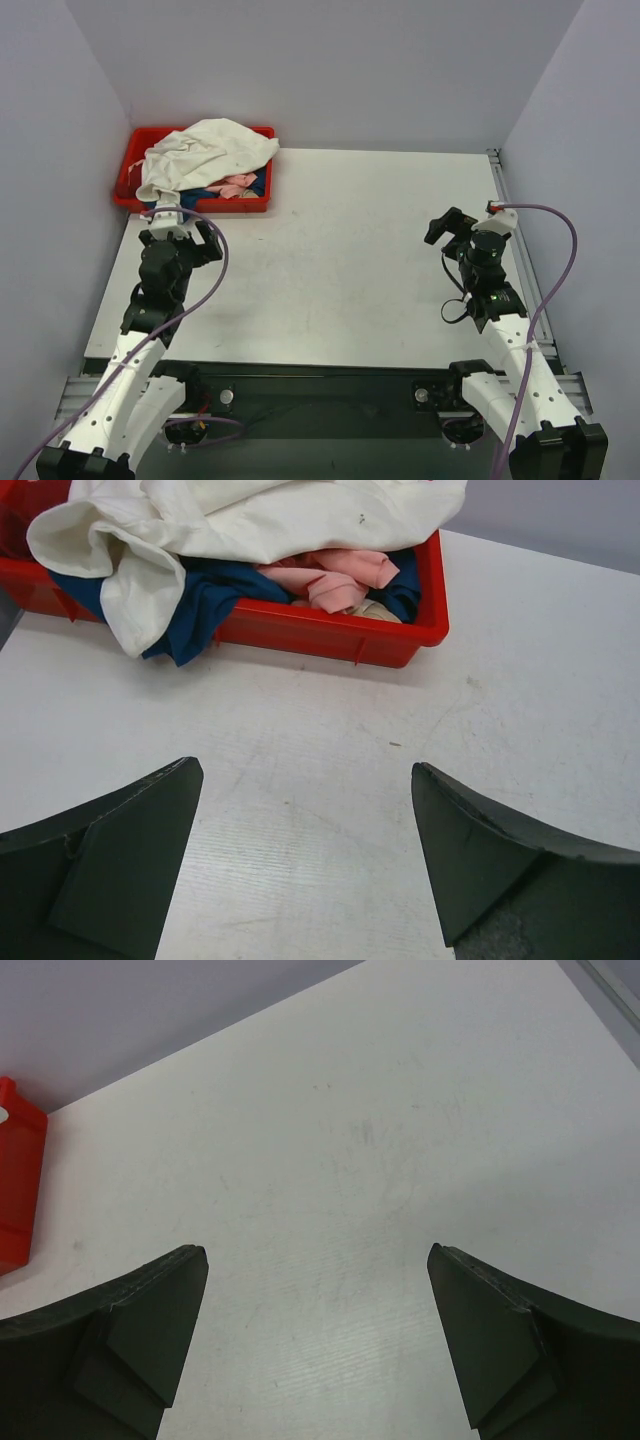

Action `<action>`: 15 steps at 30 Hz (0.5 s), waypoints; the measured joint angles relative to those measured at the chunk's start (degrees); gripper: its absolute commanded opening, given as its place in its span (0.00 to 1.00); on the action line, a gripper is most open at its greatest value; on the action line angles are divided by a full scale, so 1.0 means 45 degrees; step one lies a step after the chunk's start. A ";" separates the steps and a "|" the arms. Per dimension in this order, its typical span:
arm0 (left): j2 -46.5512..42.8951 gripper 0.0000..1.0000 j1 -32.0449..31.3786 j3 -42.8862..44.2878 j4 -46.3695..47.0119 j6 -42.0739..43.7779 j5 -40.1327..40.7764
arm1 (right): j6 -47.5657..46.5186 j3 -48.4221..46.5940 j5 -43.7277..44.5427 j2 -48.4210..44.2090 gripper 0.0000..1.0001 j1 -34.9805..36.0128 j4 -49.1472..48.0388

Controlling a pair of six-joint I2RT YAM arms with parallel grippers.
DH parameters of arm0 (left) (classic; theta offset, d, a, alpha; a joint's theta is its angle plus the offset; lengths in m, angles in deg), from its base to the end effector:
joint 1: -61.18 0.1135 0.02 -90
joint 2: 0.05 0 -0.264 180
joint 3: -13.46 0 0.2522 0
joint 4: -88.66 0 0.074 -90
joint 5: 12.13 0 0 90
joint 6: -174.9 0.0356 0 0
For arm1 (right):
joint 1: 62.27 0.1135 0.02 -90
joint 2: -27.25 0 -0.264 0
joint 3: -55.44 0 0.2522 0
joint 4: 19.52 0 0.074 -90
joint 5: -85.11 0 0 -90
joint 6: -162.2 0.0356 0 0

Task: Fold and stack the t-shirts
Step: Grab crumpled tshirt from bin with the left arm

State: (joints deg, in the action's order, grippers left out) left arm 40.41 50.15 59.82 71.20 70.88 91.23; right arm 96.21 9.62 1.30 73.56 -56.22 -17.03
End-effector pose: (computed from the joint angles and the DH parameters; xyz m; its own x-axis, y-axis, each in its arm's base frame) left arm 0.1747 -0.0257 0.2890 -0.1821 -0.2046 -0.9617 -0.0826 0.9778 -0.1924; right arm 0.1984 0.0172 0.2966 -0.0463 0.4019 -0.9145 0.0231 0.9157 0.4012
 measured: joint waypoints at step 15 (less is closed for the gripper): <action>0.1098 0.97 -0.0136 0.0389 0.0185 0.1195 -0.0782 | 0.0199 -0.0423 0.0175 0.0019 1.00 0.0000 0.0529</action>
State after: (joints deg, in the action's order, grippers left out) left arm 45.35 49.54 61.57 72.03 76.26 87.71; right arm 97.10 7.72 2.09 73.64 -56.22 -14.64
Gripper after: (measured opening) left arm 0.972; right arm 0.999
